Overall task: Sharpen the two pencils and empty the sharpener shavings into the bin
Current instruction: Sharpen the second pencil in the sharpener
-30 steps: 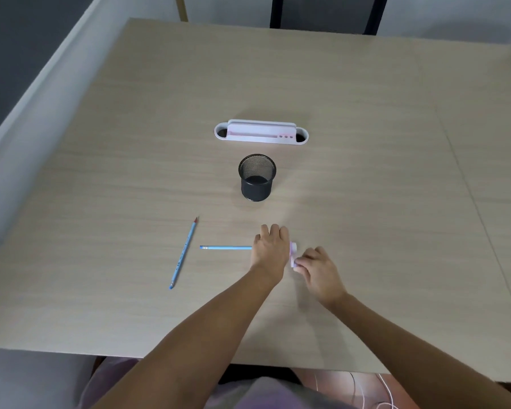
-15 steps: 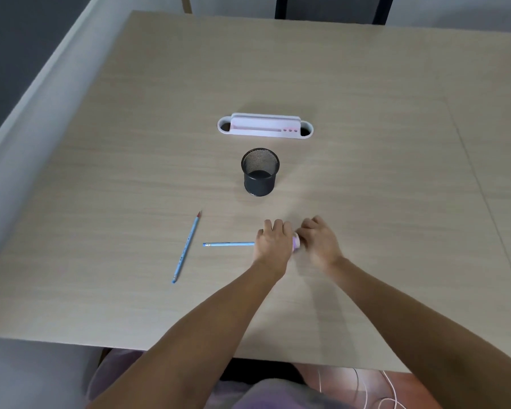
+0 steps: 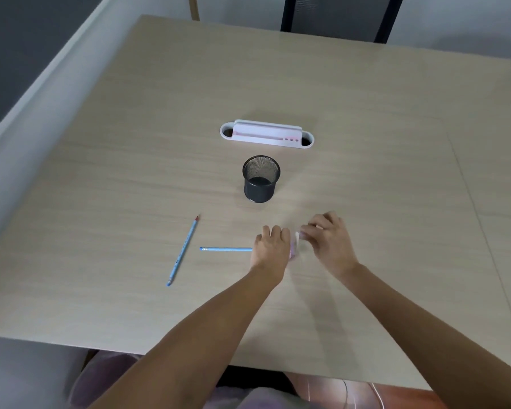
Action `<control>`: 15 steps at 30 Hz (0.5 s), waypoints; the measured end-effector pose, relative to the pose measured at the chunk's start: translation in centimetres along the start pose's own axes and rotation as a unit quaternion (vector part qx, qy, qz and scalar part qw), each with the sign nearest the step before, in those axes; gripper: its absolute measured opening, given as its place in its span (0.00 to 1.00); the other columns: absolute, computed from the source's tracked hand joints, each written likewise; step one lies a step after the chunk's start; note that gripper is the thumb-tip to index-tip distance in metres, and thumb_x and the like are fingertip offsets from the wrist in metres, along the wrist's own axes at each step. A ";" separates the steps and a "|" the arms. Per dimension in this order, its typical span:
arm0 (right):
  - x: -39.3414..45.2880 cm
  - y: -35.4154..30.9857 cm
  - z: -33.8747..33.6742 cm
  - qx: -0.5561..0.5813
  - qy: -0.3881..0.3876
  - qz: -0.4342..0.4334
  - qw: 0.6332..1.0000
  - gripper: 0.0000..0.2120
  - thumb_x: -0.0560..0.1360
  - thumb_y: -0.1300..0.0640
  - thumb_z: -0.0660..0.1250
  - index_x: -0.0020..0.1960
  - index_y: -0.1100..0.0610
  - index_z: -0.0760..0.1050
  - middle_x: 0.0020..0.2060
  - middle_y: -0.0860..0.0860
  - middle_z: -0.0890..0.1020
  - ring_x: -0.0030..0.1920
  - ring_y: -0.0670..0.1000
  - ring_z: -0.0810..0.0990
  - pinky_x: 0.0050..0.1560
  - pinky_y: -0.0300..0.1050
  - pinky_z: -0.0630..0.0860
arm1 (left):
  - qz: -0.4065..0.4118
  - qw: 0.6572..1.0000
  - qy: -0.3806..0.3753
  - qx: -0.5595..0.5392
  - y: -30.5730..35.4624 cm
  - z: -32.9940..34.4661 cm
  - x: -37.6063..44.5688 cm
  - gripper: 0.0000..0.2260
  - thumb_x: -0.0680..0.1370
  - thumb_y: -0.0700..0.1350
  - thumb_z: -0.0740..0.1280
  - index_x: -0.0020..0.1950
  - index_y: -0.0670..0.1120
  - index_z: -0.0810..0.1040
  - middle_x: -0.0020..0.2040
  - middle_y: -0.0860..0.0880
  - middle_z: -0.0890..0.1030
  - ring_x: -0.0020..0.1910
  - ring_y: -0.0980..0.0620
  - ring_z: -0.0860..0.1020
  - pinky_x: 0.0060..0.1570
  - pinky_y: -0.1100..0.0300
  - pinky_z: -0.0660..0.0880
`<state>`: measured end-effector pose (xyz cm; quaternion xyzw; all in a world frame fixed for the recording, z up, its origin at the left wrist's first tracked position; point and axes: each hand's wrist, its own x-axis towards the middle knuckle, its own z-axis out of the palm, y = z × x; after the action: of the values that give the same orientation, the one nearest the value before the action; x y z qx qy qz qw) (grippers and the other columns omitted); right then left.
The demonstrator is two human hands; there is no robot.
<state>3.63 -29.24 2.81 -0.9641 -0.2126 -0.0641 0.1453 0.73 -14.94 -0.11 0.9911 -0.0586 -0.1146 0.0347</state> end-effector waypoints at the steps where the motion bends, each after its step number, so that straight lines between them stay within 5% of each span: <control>1: 0.5 0.1 0.7 -0.003 -0.007 0.021 1.000 0.03 0.70 0.60 0.73 0.38 0.54 0.82 0.35 0.52 0.80 0.39 0.58 0.75 0.36 0.52 0.75 | 0.004 1.000 -0.001 0.001 0.0 0.0 0.0 0.23 0.66 0.36 0.71 0.56 0.42 0.66 0.52 0.45 0.74 0.51 0.44 0.72 0.42 0.57 0.70; 8: -2.4 -1.7 3.1 -0.016 -0.098 0.003 0.995 0.12 0.57 0.70 0.75 0.26 0.54 0.78 0.24 0.50 0.76 0.28 0.53 0.74 0.35 0.41 0.70 | 0.000 1.000 -0.011 0.016 0.1 -0.3 -0.1 0.23 0.66 0.38 0.73 0.56 0.42 0.66 0.53 0.45 0.73 0.52 0.45 0.71 0.42 0.59 0.69; 12: -6.6 -2.0 2.3 0.047 -0.092 0.039 0.994 0.07 0.74 0.62 0.66 0.39 0.56 0.80 0.35 0.52 0.79 0.39 0.55 0.73 0.41 0.50 0.75 | 0.003 1.000 -0.017 0.024 0.2 -0.4 -0.1 0.25 0.64 0.36 0.73 0.56 0.42 0.65 0.53 0.44 0.72 0.52 0.45 0.71 0.41 0.59 0.67; 15: -6.2 -1.7 0.2 0.043 -0.049 0.000 0.998 0.10 0.75 0.57 0.60 0.41 0.54 0.79 0.37 0.49 0.79 0.43 0.54 0.73 0.42 0.46 0.70 | 0.013 1.000 -0.006 0.013 0.1 -0.3 -0.2 0.24 0.65 0.36 0.72 0.56 0.41 0.65 0.54 0.43 0.72 0.53 0.44 0.71 0.43 0.58 0.68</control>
<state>-2.65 -30.17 1.91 -0.9591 -0.2219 -0.0079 0.1756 0.63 -15.03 0.28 0.9900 -0.0730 -0.1188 0.0228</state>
